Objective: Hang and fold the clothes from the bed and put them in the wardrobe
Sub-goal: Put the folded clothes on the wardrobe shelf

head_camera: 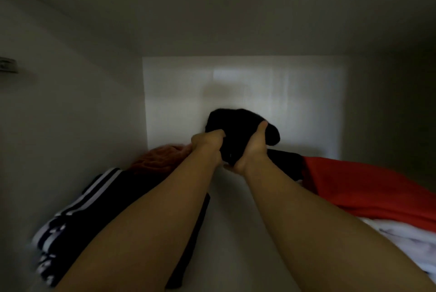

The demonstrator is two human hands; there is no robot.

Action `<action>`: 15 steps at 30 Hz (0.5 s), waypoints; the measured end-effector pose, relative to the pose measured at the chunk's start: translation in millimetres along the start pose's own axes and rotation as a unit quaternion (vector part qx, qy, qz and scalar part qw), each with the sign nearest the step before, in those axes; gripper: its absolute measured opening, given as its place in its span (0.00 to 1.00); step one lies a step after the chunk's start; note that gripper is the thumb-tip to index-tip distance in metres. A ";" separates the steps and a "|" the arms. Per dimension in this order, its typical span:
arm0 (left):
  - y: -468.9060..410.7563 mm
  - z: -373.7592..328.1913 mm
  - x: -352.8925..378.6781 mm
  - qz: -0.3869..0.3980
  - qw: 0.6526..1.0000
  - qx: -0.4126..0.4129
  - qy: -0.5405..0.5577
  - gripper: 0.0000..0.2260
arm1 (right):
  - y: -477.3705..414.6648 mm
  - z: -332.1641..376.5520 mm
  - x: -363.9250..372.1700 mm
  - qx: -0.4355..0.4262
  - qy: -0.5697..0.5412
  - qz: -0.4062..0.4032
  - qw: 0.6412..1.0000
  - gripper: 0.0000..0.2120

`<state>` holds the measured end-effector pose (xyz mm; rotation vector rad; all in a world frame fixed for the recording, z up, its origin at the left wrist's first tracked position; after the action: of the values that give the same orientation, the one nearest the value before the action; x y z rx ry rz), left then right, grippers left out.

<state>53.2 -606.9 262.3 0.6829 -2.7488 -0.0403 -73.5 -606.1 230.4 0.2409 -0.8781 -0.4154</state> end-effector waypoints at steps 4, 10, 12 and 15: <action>-3.5 -37.0 -13.4 0.001 0.997 0.079 0.024 0.12 | 19.0 17.0 38.8 -0.017 0.043 0.013 0.999 0.54; -8.9 -74.0 -26.2 0.030 0.983 0.180 0.009 0.13 | 12.8 25.2 79.7 -0.072 0.046 0.052 0.995 0.26; -13.2 -85.9 -29.1 0.064 0.976 0.207 -0.021 0.11 | 4.4 34.2 93.3 -0.095 0.034 0.067 0.993 0.28; -27.1 -114.3 -54.4 0.029 0.958 0.267 -0.105 0.19 | -7.6 39.4 119.7 -0.095 0.041 0.093 0.990 0.29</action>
<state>145.5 -600.5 352.7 0.7624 -3.0000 0.7048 -38.5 -667.7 334.9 0.0007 -0.7667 -0.3110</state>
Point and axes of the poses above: each hand's wrist, its own y-axis away from the middle knuckle, its own x-axis out of the palm, z = x × y, the point moved 10 cm from there along -y, towards the middle knuckle, and after that the axes turned 12 degrees about -z, right-handed, at the moved point
